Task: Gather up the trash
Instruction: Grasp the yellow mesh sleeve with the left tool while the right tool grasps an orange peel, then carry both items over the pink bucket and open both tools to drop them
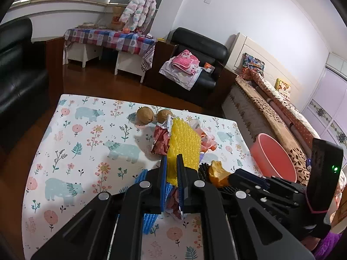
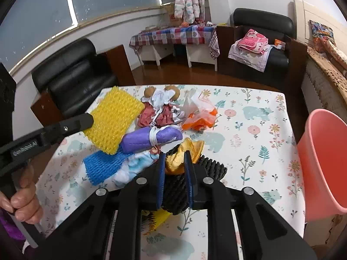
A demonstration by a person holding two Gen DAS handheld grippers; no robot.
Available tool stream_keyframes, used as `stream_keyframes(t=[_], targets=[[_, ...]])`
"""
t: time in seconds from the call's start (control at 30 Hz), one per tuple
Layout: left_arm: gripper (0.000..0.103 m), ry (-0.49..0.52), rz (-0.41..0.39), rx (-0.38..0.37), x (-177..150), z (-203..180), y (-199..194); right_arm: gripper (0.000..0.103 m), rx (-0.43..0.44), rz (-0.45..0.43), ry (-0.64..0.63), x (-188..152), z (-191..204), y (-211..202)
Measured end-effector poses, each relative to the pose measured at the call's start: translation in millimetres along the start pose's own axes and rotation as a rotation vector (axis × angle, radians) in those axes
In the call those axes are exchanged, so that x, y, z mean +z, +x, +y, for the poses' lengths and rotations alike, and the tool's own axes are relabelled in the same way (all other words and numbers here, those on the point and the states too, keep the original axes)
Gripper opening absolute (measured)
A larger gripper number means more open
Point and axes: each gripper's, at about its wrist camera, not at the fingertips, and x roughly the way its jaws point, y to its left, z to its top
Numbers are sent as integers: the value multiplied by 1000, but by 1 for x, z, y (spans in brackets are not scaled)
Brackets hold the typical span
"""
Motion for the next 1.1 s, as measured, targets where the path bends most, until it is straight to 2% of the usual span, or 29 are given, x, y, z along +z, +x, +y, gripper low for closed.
stream_keyframes(t=[0.37, 1.1], targets=[[8, 23, -11, -1, 5, -18, -7, 13, 26, -118, 73, 4, -22, -51], [8, 151, 22, -67, 12, -107, 15, 13, -102, -275, 288, -18, -124, -113]])
